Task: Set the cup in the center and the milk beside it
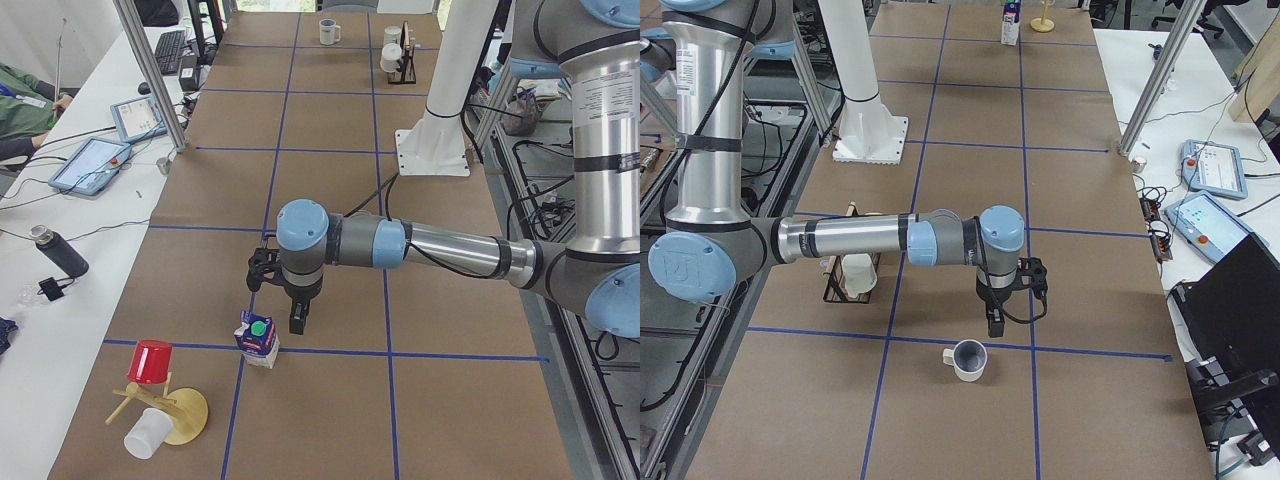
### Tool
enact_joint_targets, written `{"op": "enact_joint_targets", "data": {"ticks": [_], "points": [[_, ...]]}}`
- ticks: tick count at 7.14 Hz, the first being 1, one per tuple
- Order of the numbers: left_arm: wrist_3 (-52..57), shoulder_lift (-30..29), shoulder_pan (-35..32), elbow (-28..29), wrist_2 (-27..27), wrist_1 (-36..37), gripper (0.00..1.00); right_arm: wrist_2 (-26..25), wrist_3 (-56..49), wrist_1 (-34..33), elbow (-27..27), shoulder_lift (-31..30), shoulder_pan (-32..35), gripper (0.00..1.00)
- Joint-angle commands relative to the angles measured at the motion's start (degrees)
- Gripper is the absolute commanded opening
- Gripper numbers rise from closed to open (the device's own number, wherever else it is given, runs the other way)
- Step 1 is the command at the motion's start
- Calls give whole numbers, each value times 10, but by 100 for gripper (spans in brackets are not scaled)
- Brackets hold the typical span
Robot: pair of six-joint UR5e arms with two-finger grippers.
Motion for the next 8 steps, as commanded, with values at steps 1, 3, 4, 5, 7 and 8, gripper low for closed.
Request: {"op": "enact_joint_targets", "data": {"ticks": [1,3,4,5,7,8], "points": [[-1,-8,0,-9,0,-11,99,-1,2,1,33,3,-1,100],[-7,-34,1,-5,-2,-24,99,-1,4,1,36,17,-4,100],[-6,-53,0,1,-3,-50,99,-1,5,1,38,17,-4,100],[-9,-67,0,25,-3,-112,99,-1,5,0,37,26,-4,100],[-6,-67,1,37,-4,-146,99,4,2,-1,44,18,-4,100],[-7,-66,1,42,-4,-154,99,23,1,5,45,19,-24,100]]}}
